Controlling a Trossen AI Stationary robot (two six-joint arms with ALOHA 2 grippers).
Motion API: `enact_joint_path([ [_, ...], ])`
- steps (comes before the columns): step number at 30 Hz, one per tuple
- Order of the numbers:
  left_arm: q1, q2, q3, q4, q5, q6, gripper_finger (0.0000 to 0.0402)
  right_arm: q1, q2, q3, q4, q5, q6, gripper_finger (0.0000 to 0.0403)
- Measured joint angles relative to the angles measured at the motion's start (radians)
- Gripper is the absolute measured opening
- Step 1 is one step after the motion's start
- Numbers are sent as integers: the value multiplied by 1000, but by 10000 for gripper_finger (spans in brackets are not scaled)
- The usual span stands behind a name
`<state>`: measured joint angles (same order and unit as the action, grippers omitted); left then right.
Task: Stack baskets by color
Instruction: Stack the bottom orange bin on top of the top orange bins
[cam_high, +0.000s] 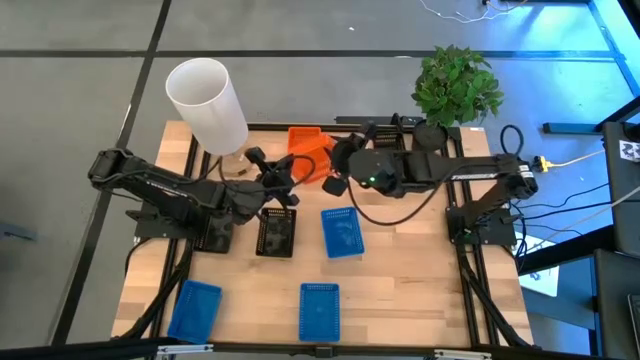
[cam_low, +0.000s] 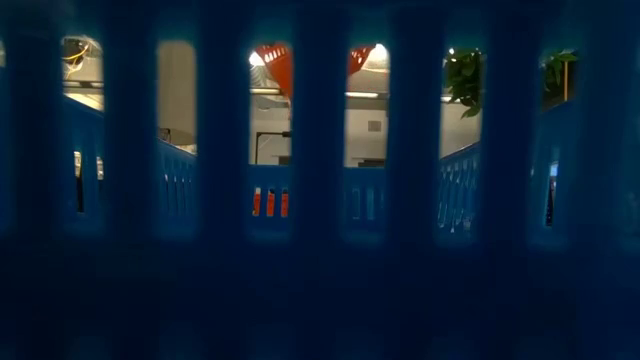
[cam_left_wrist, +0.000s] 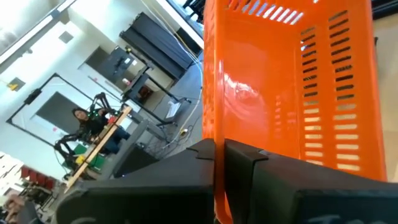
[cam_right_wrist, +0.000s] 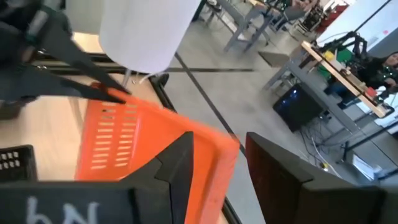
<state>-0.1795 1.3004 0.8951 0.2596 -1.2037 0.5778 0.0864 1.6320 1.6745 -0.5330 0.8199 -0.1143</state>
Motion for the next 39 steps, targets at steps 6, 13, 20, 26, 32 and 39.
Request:
enact_joint_path([
  [6,1,0,0,-2,-10,-53,0,25,-37,0,3,9,-7,149],
  [13,50,0,0,-6,-9,-306,0,83,-90,0,2,81,-97,149],
  [20,181,0,1,-110,122,-662,0,130,-112,0,1,100,-108,149],
  [26,328,0,1,-390,308,-1076,0,148,-112,0,-2,116,-159,149],
  [32,470,2,1,-529,490,-1343,0,148,-113,0,-2,129,-160,149],
  [39,577,23,1,-539,700,-1471,0,148,-112,0,-3,129,-160,149],
])
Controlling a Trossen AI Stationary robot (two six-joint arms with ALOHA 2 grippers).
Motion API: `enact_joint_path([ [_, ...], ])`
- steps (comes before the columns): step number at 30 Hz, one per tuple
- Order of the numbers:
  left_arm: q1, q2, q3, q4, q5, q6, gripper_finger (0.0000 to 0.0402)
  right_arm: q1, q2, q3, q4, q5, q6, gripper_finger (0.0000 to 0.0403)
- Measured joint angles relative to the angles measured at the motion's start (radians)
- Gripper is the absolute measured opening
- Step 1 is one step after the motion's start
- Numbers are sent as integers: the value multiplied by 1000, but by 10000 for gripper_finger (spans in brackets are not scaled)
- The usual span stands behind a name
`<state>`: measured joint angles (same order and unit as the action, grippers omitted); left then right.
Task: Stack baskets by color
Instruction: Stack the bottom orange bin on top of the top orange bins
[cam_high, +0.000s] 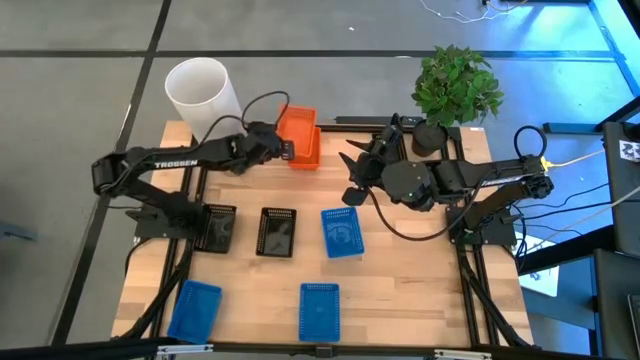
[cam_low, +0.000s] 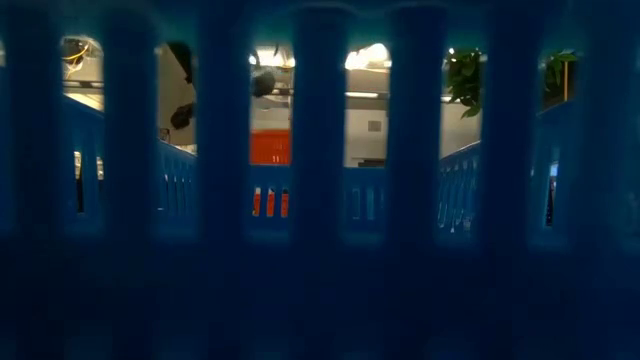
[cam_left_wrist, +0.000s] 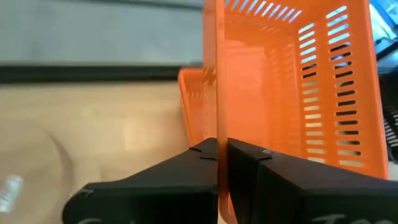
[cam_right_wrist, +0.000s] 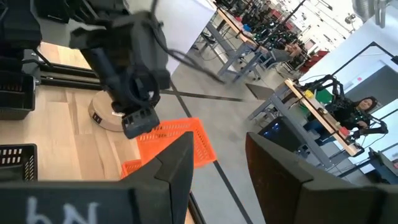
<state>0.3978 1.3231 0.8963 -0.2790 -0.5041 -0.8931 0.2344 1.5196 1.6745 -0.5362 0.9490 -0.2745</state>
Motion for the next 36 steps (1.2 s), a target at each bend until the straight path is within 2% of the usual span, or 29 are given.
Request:
enact_joint_path([
  [6,36,51,0,14,94,-49,0,0,0,0,-3,0,0,149],
  [12,42,140,0,108,161,-73,0,-2,0,0,-8,0,0,149],
  [23,52,213,0,126,156,-102,0,-2,0,0,-8,0,6,149],
  [29,63,230,-1,118,201,-144,1,-2,0,0,-8,0,6,149],
  [36,70,230,-1,117,249,-90,37,-2,0,0,-8,0,5,149],
])
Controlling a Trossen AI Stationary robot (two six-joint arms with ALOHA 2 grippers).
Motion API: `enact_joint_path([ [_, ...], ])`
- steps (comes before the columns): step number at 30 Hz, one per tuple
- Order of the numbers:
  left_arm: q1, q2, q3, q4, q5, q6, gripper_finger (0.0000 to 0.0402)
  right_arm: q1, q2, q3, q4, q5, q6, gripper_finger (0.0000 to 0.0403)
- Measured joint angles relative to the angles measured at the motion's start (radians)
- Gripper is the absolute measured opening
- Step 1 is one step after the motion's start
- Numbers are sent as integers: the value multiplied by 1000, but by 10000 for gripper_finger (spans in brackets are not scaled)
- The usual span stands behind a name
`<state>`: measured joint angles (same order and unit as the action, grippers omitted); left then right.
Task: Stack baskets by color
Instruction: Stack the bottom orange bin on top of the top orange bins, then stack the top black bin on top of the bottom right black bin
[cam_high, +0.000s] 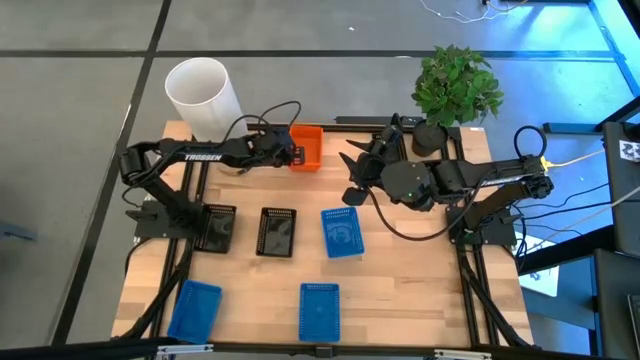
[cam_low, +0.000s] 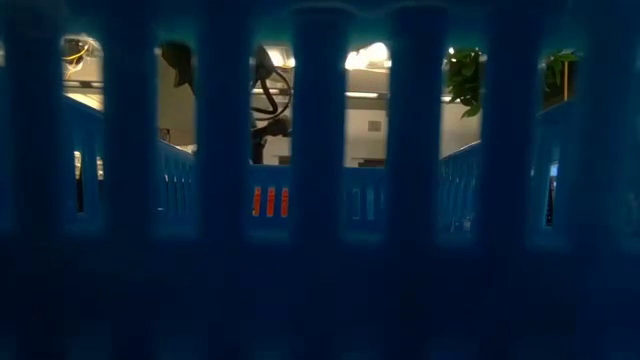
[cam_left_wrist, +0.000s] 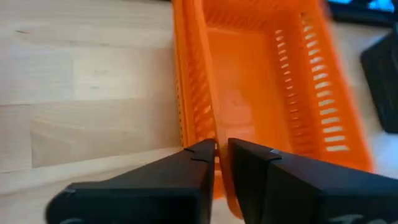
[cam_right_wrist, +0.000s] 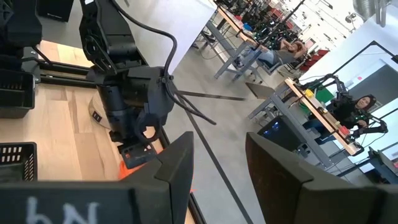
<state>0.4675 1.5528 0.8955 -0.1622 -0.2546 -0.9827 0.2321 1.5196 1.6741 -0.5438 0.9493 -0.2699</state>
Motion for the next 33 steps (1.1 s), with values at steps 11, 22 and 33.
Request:
enact_joint_path([
  [11,1,-32,0,1,27,25,82,0,0,0,-14,0,14,149],
  [22,-105,-256,0,-28,34,430,83,-108,0,0,-216,-131,437,149],
  [33,-338,-456,0,-475,202,574,84,-216,1,-1,-335,-543,535,149],
])
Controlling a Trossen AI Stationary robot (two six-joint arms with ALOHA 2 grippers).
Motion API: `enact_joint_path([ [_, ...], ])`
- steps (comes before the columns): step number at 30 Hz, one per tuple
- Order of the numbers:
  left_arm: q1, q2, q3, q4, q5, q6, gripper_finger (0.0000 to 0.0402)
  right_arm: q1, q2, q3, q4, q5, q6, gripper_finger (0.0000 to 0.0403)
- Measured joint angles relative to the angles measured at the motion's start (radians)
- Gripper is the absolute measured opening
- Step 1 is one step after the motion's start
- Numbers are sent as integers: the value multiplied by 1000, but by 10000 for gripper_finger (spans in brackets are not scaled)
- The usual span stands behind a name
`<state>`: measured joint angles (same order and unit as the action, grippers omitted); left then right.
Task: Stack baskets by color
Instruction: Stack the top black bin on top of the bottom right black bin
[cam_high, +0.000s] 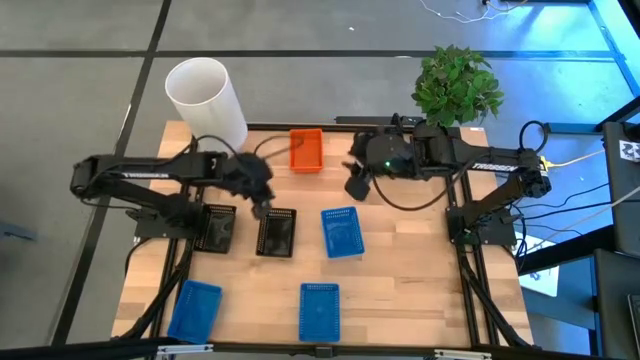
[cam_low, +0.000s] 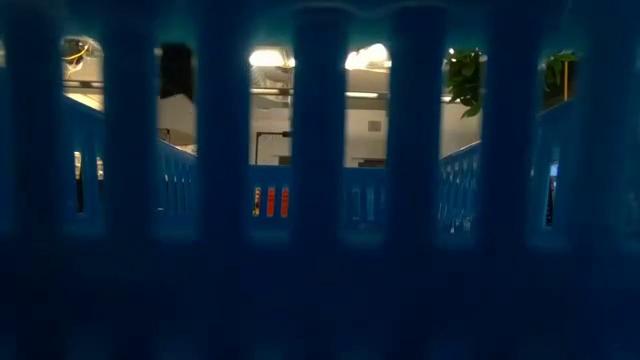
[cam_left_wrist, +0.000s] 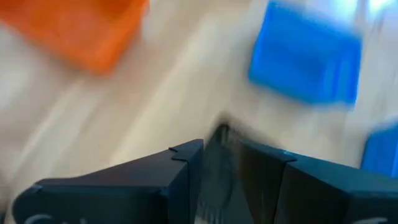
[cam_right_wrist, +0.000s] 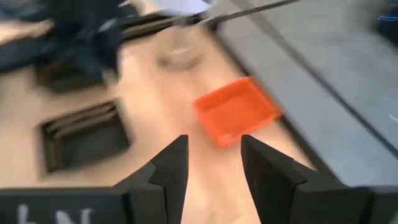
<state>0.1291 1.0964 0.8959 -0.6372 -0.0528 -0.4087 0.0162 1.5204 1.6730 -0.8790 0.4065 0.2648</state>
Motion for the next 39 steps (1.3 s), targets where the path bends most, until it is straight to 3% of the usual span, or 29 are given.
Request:
enact_joint_path([
  [2,-44,-19,0,-81,0,-11,84,0,0,0,-28,-111,-31,149],
  [4,-87,-29,0,-145,-3,-62,84,1,0,0,-68,-146,23,149],
  [11,-220,-42,0,-190,-18,-197,84,-37,7,-11,-275,-98,377,149],
  [16,-290,-42,0,-195,-16,-232,84,-107,28,-11,-433,-87,513,149],
  [22,-337,-42,0,-194,-60,-291,84,-237,73,-11,-472,-89,457,149],
  [33,-384,-42,0,-193,-95,-299,84,-467,259,-11,-438,-331,245,149],
  [39,-388,-42,0,-193,-110,-297,84,-534,362,-11,-422,-361,219,149],
])
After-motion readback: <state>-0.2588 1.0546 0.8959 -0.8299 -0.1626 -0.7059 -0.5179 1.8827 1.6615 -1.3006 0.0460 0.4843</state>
